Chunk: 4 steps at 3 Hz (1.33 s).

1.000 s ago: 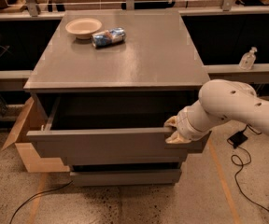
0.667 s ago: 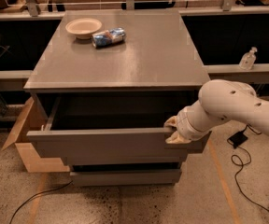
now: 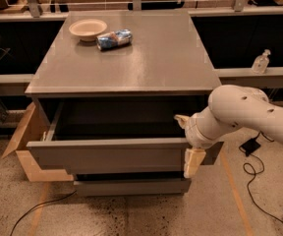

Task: Open top drawer

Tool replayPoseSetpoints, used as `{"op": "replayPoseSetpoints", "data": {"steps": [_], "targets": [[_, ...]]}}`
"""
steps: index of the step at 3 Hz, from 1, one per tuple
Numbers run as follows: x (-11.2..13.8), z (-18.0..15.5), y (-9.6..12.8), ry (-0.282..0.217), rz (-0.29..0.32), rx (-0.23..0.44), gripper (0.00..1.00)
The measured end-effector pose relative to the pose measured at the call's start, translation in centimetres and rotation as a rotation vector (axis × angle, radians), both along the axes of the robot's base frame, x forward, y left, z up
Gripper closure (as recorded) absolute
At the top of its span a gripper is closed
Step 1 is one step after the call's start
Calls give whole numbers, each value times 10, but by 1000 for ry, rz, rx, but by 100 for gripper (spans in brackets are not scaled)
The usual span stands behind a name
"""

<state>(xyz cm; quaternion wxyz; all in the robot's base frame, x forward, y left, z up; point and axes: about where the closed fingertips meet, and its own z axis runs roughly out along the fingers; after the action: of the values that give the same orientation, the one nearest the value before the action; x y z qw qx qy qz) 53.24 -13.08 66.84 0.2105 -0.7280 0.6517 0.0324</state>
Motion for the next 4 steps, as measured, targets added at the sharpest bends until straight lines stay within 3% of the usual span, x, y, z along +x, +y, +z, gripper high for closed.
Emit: {"op": "replayPoseSetpoints", "data": {"steps": [2,4], "targets": [[-9,-3,-4,38,-9,-8,0],[-40,-17,-31,86,-104,6,42]]}}
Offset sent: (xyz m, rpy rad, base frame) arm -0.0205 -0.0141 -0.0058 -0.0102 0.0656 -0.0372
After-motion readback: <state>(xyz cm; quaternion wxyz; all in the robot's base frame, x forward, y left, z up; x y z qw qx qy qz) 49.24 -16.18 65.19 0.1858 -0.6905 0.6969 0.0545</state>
